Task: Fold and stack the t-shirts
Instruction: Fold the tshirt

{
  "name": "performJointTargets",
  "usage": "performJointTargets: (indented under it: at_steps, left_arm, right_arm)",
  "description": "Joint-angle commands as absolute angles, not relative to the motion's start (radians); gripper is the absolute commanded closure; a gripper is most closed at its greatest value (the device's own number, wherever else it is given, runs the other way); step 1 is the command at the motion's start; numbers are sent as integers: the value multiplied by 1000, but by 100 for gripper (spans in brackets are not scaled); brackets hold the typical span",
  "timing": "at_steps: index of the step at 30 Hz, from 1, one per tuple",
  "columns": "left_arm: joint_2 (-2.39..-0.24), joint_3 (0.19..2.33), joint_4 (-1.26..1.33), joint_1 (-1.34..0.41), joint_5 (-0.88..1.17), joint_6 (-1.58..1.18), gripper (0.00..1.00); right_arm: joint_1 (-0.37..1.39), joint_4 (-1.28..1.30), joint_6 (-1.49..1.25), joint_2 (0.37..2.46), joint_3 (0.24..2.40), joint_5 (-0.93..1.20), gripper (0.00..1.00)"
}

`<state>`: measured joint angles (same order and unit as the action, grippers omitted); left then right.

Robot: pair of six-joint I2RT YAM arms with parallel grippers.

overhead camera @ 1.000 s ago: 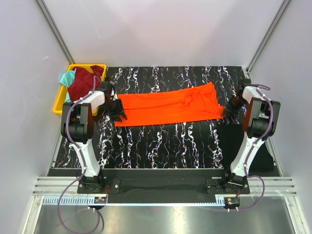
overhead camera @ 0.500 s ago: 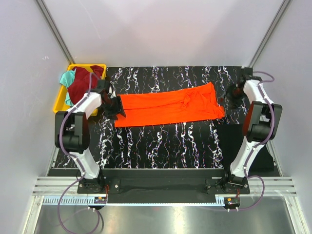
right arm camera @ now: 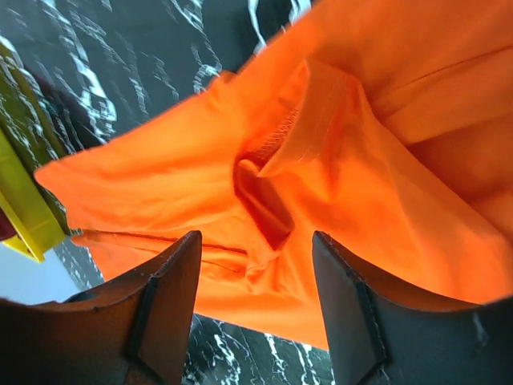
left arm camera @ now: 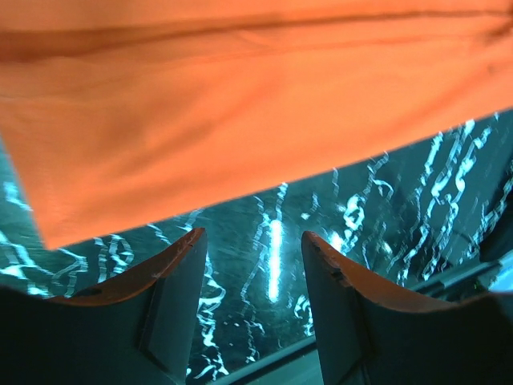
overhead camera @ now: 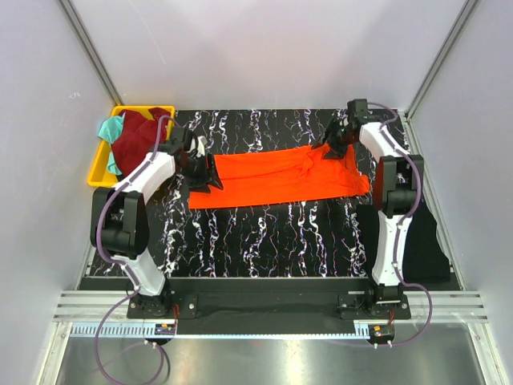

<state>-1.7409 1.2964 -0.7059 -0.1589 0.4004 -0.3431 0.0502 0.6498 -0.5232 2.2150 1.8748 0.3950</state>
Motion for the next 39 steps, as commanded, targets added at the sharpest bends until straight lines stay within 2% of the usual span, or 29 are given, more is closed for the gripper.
performJointTargets:
  at_steps: [1, 23, 32, 37, 39]
  left_arm:
    - [-1661, 1269, -683, -178, 445, -363, 45]
    - [-1598, 1167, -653, -178, 402, -400, 45]
    - [-1598, 1180, -657, -170, 408, -383, 44]
    - [-1621, 1192, -655, -167, 416, -377, 45]
    - [-1620, 1204, -655, -167, 413, -371, 44]
  right_arm:
    - [57, 626, -552, 2249, 1904, 494, 36]
    - [112, 601, -563, 2275, 1833, 538, 38]
    - [190, 569, -681, 2342, 1974, 541, 40]
    - [190, 531, -769, 2467, 2149, 670, 39]
    - [167, 541, -749, 2419, 2123, 628, 38]
